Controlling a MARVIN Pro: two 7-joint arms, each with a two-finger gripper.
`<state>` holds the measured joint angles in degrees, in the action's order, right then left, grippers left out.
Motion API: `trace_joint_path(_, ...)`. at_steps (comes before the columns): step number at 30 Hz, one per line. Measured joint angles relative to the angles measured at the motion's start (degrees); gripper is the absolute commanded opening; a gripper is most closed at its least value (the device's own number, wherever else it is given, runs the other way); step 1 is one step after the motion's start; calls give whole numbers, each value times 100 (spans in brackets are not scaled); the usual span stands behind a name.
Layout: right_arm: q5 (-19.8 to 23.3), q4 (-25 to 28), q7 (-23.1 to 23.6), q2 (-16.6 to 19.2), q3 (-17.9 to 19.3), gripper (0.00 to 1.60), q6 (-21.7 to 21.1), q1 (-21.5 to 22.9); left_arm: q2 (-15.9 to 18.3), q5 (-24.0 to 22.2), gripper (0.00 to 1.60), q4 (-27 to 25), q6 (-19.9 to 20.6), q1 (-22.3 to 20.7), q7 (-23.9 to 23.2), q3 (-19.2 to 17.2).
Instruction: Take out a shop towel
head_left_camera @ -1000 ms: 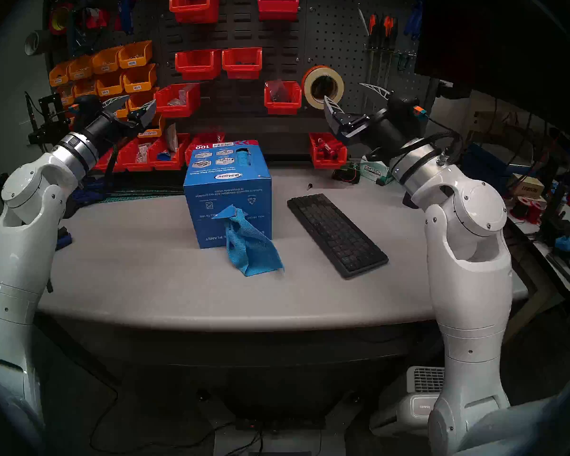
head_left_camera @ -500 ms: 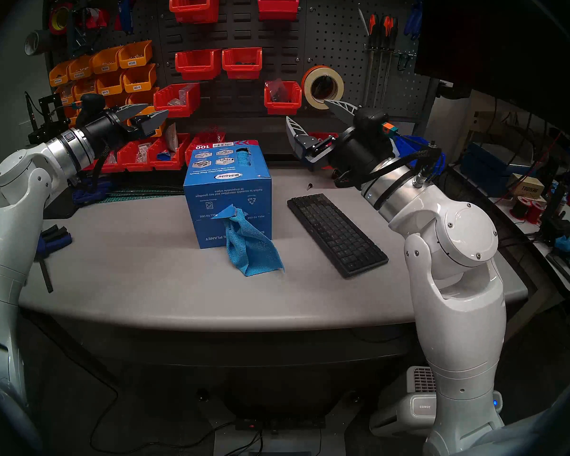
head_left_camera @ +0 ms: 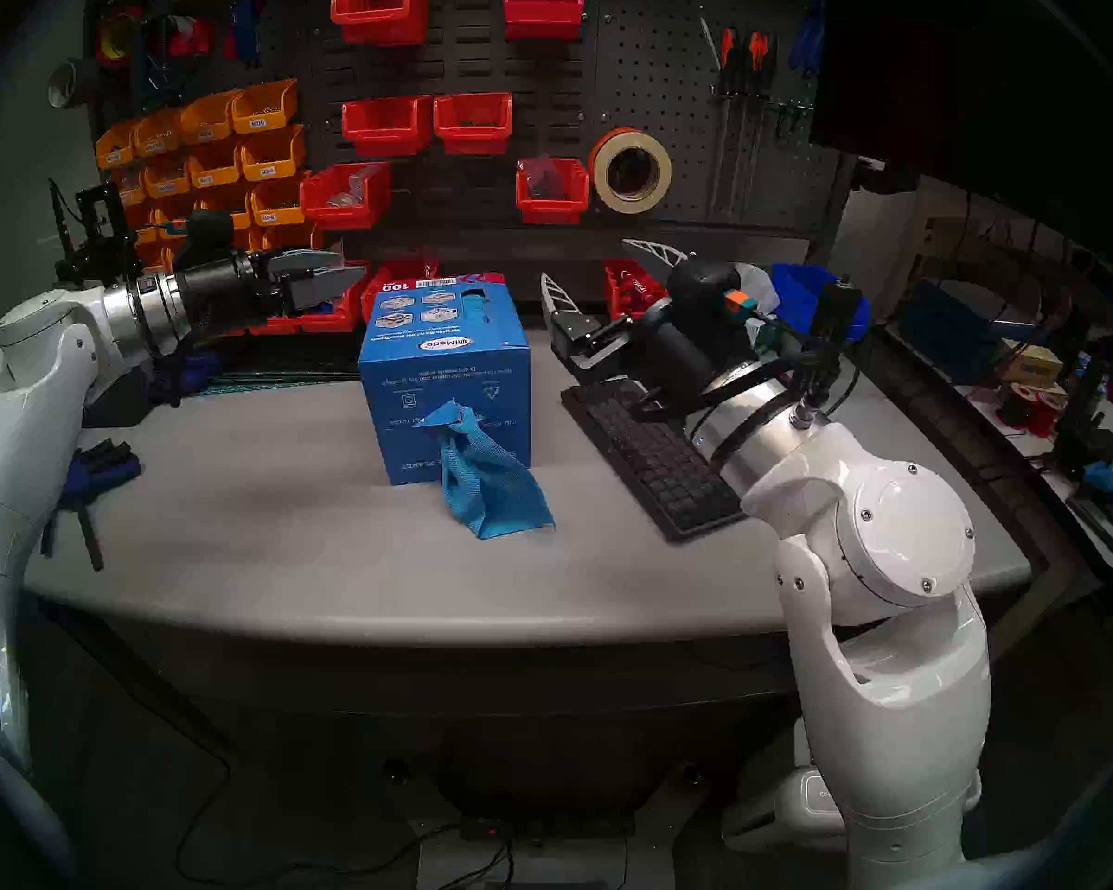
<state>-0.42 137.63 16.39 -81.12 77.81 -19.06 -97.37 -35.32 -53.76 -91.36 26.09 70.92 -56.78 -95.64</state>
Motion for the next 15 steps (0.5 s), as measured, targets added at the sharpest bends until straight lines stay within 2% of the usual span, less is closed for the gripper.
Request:
trace_joint_path(7, -155, 18, -248, 54, -148, 160, 285, -507, 33, 71, 160, -239, -264, 80, -305, 2)
trace_joint_path(15, -277, 19, -427, 91, -270, 160, 806, -989, 90, 316, 160, -606, -474, 485, -504, 0)
